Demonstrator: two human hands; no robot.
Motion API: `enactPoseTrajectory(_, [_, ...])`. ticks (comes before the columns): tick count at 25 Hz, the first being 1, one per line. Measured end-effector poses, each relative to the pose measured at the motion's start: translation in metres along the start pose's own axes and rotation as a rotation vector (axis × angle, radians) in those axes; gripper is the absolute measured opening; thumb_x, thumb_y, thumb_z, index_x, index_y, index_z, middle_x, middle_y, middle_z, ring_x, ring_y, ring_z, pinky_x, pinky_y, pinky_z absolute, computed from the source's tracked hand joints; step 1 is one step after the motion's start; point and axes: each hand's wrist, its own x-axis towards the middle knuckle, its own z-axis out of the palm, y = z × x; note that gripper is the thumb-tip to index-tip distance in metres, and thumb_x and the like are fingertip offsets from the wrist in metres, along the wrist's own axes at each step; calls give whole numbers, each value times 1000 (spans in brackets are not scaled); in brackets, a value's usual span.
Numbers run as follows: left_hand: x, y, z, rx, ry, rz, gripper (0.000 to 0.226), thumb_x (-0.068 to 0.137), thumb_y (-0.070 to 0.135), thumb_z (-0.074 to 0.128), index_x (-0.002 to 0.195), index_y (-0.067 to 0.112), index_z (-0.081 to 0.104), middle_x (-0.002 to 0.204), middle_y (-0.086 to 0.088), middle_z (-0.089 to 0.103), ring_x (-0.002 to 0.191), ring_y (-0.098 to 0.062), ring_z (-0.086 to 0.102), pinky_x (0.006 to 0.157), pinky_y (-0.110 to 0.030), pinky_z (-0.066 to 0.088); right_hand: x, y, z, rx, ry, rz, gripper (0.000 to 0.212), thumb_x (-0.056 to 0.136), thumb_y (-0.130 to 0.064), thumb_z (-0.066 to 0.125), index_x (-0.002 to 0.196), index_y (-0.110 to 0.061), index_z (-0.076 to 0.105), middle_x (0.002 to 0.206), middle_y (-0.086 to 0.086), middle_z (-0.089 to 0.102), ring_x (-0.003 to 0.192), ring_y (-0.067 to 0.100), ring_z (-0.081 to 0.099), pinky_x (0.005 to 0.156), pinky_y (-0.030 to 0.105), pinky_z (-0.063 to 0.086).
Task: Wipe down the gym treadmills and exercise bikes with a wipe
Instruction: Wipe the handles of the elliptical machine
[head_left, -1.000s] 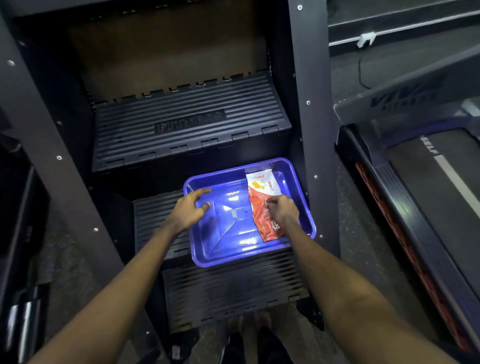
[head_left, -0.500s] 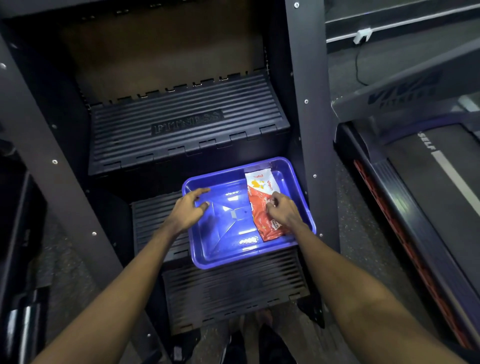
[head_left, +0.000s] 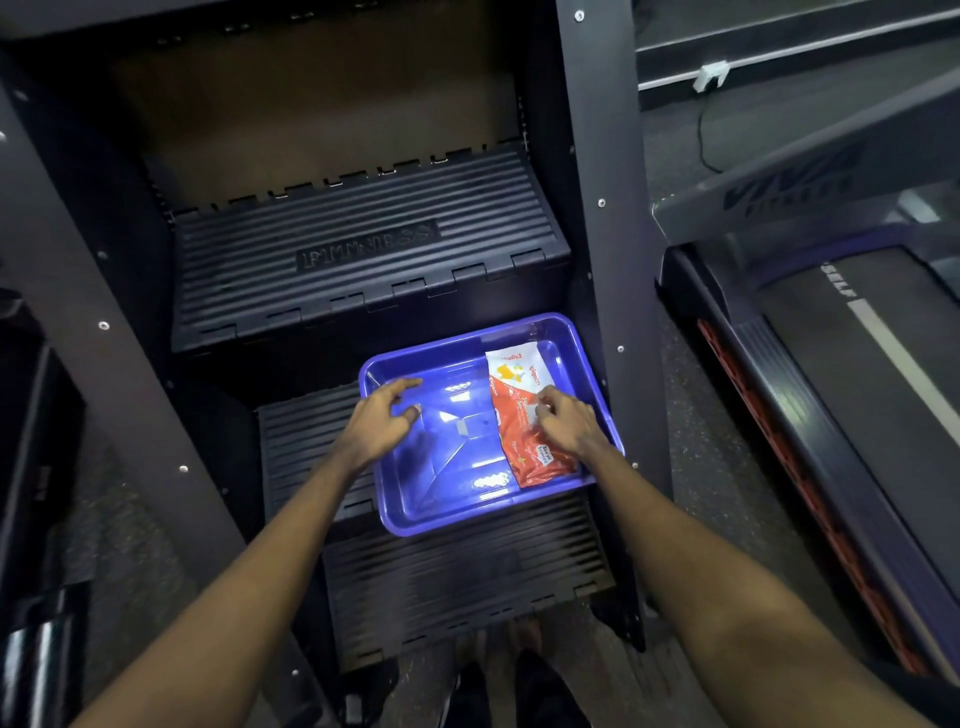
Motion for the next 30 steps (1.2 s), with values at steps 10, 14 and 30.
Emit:
enactPoseTrajectory(10, [-3, 0, -2, -10, 13, 2, 44, 93, 18, 61, 137, 25, 56, 134, -3, 60, 120, -20, 58, 91, -19, 38, -1, 6, -4, -111, 66, -40, 14, 86, -18, 63, 95, -17, 52, 109, 12, 63, 98, 35, 61, 83, 36, 46])
enactPoseTrajectory(14, [-4, -1, -1, -12, 24, 10, 44, 93, 16, 61, 137, 23, 56, 133, -6, 61, 118, -22, 58, 90, -18, 37, -1, 4, -5, -94, 69, -30, 24, 85, -15, 59, 108, -13, 65, 117, 14, 62, 102, 33, 63, 88, 33, 49])
enactPoseTrajectory(30, [-7, -5, 4, -35, 30, 41, 43, 94, 14, 60, 137, 20, 56, 135, -6, 57, 117, -21, 59, 90, -15, 35, -1, 12, -5, 118, 58, 47, 28, 91, 4, 55, 96, -20, 67, 99, 13, 66, 64, 13, 70, 58, 30, 61])
